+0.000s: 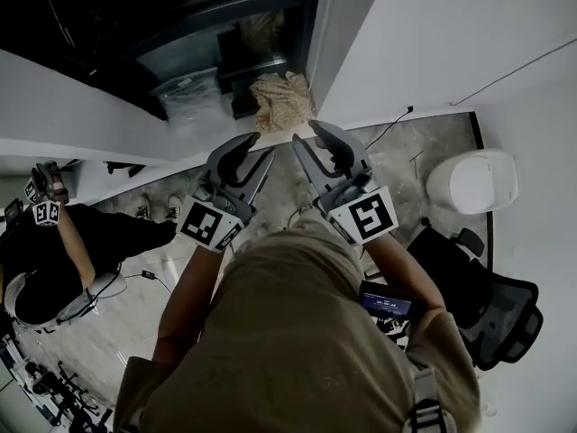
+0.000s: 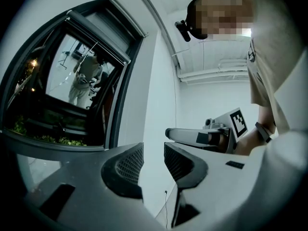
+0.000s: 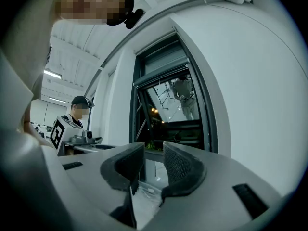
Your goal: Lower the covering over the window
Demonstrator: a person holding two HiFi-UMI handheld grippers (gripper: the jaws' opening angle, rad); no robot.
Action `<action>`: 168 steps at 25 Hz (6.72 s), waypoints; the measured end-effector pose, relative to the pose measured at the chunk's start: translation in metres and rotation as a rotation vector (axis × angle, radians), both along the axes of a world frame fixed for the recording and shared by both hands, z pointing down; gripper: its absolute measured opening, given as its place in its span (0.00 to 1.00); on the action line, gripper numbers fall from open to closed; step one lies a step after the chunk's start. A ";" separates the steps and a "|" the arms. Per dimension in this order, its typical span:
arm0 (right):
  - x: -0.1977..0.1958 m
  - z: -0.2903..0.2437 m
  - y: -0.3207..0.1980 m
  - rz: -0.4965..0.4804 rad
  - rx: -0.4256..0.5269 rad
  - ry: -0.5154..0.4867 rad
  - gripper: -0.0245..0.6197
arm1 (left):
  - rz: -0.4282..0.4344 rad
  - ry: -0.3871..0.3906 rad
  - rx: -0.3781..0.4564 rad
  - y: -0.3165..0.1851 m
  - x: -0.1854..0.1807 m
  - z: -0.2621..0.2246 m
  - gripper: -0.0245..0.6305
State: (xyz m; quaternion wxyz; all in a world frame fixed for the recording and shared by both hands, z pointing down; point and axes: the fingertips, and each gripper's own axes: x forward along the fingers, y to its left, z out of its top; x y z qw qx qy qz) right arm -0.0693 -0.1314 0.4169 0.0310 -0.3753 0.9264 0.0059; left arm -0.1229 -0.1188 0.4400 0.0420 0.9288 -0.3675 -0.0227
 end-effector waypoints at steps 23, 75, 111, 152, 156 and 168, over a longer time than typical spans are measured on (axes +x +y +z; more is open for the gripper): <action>-0.043 0.008 0.074 -0.007 -0.023 0.076 0.20 | -0.042 0.040 -0.047 0.068 -0.058 0.024 0.24; 0.055 0.163 0.002 -0.039 -0.228 0.133 0.20 | -0.213 -0.054 -0.261 -0.004 0.020 0.169 0.24; -0.074 0.167 0.014 -0.055 -0.307 0.140 0.20 | -0.152 -0.069 -0.336 0.001 -0.093 0.174 0.24; -0.163 0.177 0.082 0.048 -0.289 0.188 0.20 | -0.046 -0.017 -0.335 0.057 -0.185 0.180 0.23; -0.159 0.180 0.090 0.058 -0.299 0.198 0.20 | -0.028 -0.007 -0.349 0.065 -0.178 0.183 0.23; -0.148 0.186 0.117 0.098 -0.315 0.189 0.20 | 0.044 0.000 -0.379 0.092 -0.155 0.199 0.23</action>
